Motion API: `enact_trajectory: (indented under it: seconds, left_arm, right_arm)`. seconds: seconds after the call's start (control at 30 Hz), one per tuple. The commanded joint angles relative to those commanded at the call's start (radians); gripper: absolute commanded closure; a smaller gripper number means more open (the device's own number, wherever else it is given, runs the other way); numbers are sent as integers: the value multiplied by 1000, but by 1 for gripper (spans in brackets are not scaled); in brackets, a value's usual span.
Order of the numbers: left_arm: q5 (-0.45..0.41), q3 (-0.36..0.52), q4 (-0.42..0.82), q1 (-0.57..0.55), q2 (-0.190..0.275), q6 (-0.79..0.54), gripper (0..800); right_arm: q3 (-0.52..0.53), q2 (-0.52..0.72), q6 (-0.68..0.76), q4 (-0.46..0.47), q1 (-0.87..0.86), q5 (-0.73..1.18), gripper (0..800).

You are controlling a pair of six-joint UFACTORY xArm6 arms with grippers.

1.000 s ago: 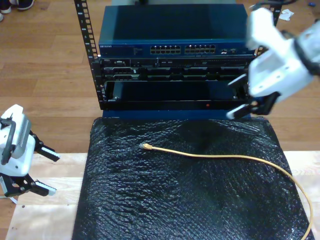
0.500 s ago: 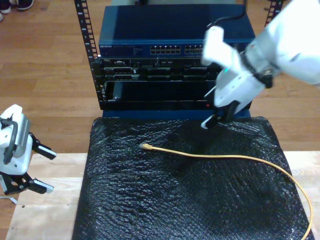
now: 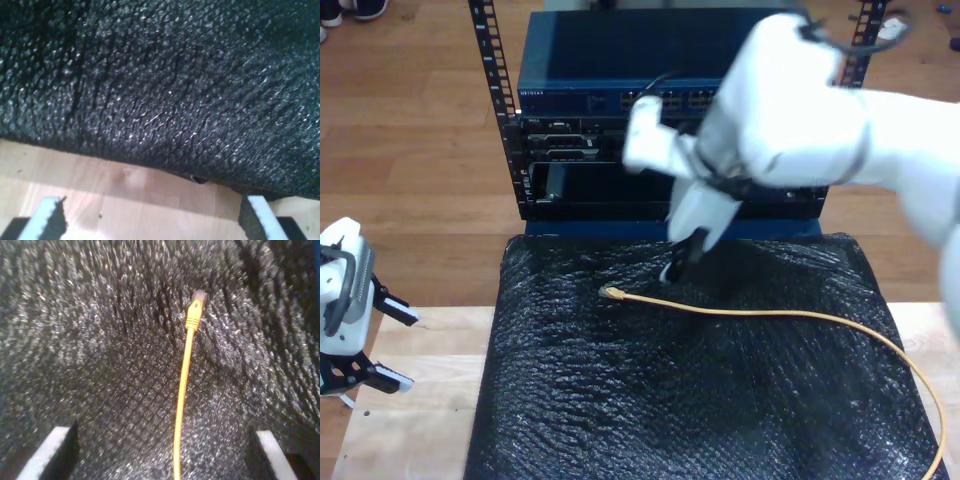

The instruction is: Grab the cable and plug it in

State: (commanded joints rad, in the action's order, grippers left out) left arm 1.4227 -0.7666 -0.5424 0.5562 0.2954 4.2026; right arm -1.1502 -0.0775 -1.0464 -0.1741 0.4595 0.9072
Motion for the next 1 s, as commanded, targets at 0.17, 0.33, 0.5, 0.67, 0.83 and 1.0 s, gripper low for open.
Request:
enact_trajectory:
  seconds: [0.17,0.33,0.5,0.67,0.83,1.0]
  left_arm:
    - [-2,2,0,0,-6,2,0]
    - [-2,3,0,2,-6,2,0]
    - [-3,5,0,2,-8,3,0]
    - [-3,6,0,2,-11,3,0]
    - [-3,6,2,2,-12,3,0]
    - [-3,6,0,2,-14,3,0]
  right_arm:
    - [-48,-68,104,35,17,5,18]
    - [-94,-120,140,35,17,8,21]
    - [-133,-163,190,37,23,9,27]
    - [-173,-204,227,38,37,11,33]
    - [-232,-252,275,55,44,63,27]
    - [-272,-287,319,58,46,106,20]
